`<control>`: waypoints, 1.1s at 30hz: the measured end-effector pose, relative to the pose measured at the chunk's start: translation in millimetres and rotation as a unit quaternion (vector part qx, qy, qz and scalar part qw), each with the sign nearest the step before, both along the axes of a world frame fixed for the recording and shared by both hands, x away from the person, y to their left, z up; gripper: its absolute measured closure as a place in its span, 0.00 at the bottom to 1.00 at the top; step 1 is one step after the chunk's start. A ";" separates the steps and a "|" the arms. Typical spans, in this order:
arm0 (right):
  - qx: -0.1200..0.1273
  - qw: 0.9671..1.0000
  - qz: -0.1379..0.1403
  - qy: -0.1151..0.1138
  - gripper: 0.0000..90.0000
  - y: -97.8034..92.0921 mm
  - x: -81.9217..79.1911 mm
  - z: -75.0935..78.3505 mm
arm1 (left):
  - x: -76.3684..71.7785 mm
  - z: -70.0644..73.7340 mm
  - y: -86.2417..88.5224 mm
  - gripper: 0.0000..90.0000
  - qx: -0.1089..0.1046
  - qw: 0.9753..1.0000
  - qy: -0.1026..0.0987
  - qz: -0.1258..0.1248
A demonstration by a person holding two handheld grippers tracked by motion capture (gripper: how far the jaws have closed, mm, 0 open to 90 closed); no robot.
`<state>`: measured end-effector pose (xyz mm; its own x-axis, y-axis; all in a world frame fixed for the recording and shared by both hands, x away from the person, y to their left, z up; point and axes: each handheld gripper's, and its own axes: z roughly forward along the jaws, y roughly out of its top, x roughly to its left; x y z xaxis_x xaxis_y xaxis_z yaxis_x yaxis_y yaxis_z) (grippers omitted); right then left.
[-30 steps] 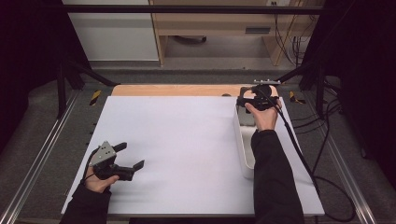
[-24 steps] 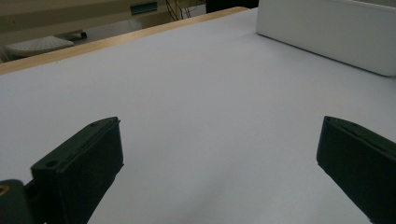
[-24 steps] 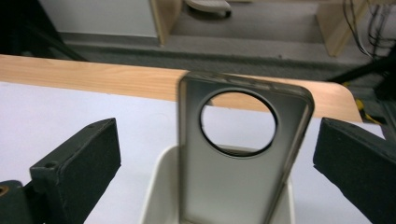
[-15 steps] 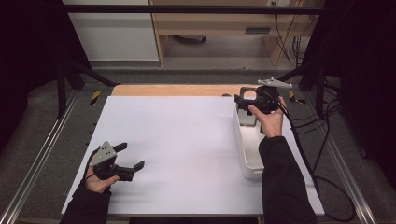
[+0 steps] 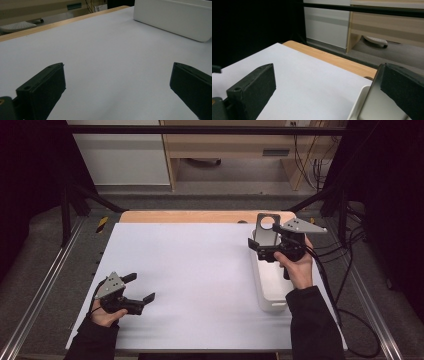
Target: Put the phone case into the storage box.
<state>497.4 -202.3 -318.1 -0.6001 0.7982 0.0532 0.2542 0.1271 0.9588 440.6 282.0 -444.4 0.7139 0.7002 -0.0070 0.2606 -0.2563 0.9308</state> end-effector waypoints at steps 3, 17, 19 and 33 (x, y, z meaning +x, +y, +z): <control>0.003 1.000 0.012 -0.005 0.00 -3.3 -11.2 -4.3 | -0.4 0.1 -0.3 0.00 0.000 1.000 -0.001 -0.003; 0.017 0.999 0.040 -0.007 0.00 -33.8 -48.8 -41.5 | -2.3 1.0 -2.1 0.00 -0.001 1.000 -0.006 -0.009; 0.022 0.999 0.037 -0.007 0.00 -39.9 -53.0 -47.9 | -2.5 1.1 -2.4 0.00 -0.001 1.000 -0.007 -0.010; 0.016 0.999 0.036 0.007 0.00 -73.4 -70.9 -81.1 | -4.4 3.4 -2.7 0.00 -0.003 1.000 -0.014 -0.017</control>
<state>426.6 -275.7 -399.1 -0.6551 0.7505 0.0867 0.2587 0.1150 0.9591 436.2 279.3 -441.0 0.7368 0.6760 0.0091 0.2251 -0.2580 0.9396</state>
